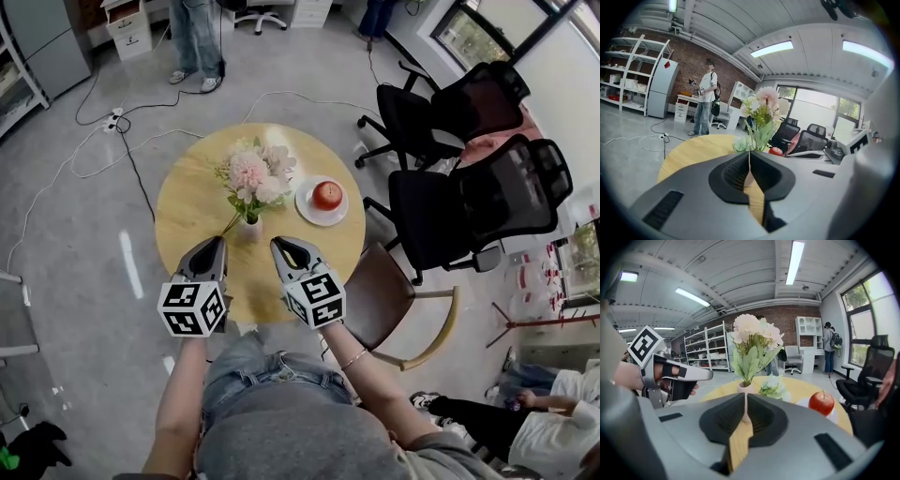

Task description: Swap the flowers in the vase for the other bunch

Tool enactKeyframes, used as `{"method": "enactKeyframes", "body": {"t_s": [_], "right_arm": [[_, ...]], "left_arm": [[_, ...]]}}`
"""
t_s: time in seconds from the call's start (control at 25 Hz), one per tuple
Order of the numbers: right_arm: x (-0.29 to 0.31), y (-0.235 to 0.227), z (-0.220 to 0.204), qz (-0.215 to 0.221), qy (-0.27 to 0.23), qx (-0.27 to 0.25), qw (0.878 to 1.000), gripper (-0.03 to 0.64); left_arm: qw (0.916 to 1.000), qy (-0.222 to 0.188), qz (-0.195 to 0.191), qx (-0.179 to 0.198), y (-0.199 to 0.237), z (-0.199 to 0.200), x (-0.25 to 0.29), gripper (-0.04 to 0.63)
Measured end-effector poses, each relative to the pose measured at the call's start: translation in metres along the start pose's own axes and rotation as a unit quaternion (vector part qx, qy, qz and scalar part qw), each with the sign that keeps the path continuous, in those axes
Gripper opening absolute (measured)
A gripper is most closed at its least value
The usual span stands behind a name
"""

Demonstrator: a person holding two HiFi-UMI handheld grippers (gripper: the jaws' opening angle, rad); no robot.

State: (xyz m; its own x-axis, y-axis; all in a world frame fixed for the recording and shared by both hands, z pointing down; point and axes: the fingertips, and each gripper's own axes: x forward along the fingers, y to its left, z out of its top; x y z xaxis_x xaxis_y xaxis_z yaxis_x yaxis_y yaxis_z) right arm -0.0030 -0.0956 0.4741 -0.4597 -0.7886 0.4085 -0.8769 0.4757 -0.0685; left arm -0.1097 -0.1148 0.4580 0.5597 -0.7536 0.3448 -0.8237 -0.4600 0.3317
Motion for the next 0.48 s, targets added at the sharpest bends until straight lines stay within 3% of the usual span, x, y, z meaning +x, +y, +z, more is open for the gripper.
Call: {"method": "enactKeyframes", "body": {"t_s": [0.32,0.48], "right_arm": [[0.020,0.004,0.000,0.003,0.004,0.002,1.000,0.020],[0.027,0.008,-0.003,0.013,0.011,0.005,1.000,0.082]], "left_arm": [[0.9996,0.017,-0.018,0.009,0.014,0.001,0.014,0.021],[0.9995,0.024,-0.019,0.008,0.021,-0.001,0.018,0.023]]}}
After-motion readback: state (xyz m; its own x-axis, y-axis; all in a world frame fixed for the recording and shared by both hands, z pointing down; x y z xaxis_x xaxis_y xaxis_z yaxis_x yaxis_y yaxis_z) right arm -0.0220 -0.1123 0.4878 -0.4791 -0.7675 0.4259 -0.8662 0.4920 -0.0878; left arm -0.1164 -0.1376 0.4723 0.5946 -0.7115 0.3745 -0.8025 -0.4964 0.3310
